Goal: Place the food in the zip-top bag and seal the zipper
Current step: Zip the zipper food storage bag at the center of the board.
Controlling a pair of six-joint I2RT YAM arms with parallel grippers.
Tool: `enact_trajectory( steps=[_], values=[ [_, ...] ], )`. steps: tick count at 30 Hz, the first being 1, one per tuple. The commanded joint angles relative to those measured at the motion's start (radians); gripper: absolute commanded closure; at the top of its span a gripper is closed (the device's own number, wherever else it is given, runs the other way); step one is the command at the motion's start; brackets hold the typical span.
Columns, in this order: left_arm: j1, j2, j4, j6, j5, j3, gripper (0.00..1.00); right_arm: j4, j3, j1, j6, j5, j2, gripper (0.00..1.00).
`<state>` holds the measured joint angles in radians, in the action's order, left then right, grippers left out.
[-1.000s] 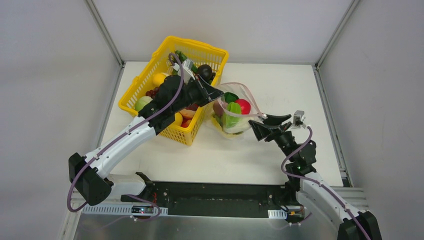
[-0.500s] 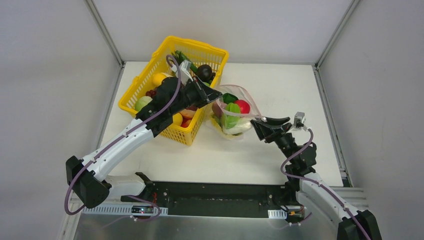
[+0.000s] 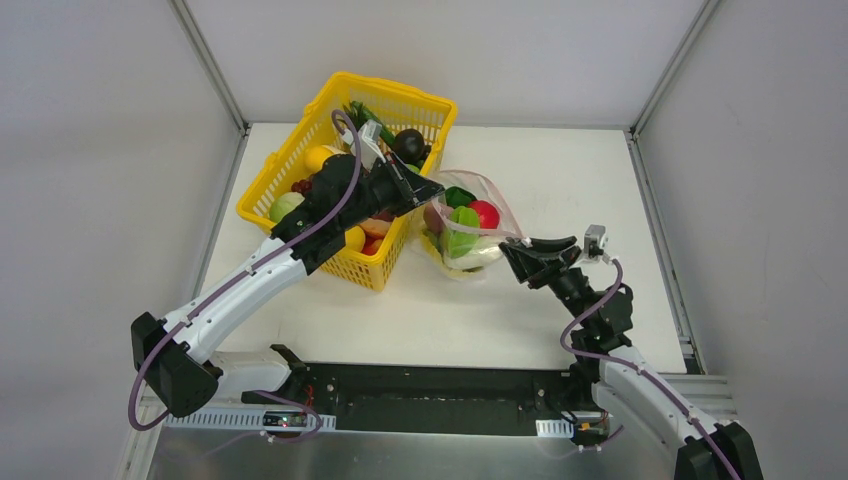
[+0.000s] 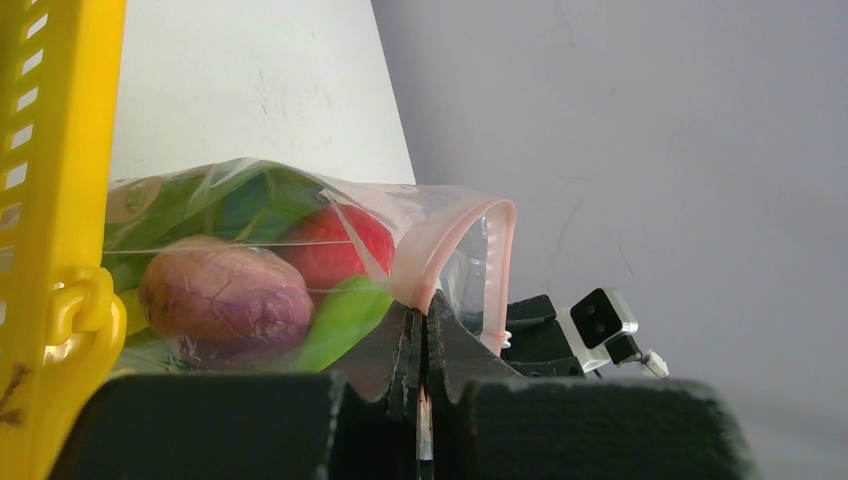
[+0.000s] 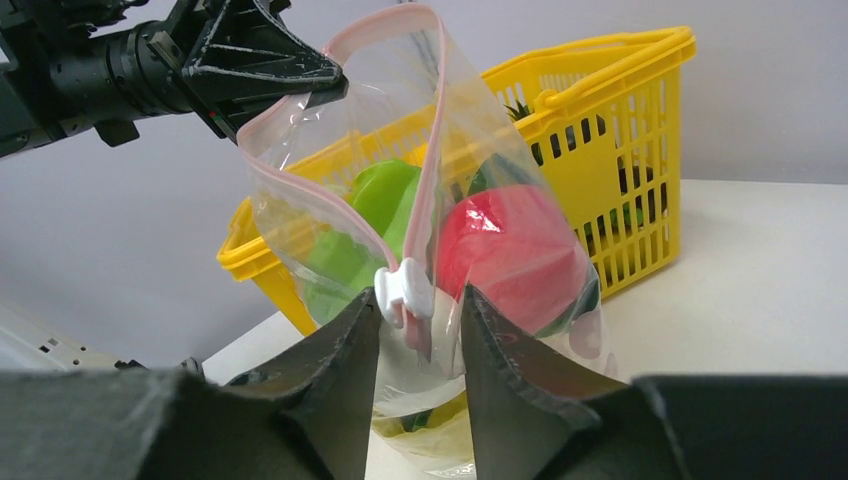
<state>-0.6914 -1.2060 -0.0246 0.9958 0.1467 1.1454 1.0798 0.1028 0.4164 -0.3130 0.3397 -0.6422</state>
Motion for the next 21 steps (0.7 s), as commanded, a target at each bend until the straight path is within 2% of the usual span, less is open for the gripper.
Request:
enact_trajectory(
  steps=[1,5,8,11,16,21],
  values=[
    [0.015,0.042,-0.094,0.007,-0.019,0.002,1.0,0.021,0.008,-0.004,0.031,0.012,0.021,0.64],
    [0.016,0.043,-0.098,0.009,-0.023,-0.002,1.0,0.02,0.007,-0.003,0.027,0.009,0.036,0.64],
    [0.018,0.046,-0.104,0.013,-0.025,-0.006,1.0,0.016,0.001,-0.002,0.023,0.001,0.051,0.5],
    [0.019,0.047,-0.11,0.017,-0.028,-0.009,1.0,0.014,-0.01,-0.002,0.019,-0.011,0.063,0.46],
    [0.02,0.049,-0.112,0.018,-0.03,-0.013,1.0,0.015,-0.01,-0.002,0.015,0.0,0.062,0.6],
    [0.021,0.052,-0.109,0.018,-0.034,-0.013,1.0,0.004,-0.009,-0.002,0.013,0.002,0.067,0.64]
  ],
)
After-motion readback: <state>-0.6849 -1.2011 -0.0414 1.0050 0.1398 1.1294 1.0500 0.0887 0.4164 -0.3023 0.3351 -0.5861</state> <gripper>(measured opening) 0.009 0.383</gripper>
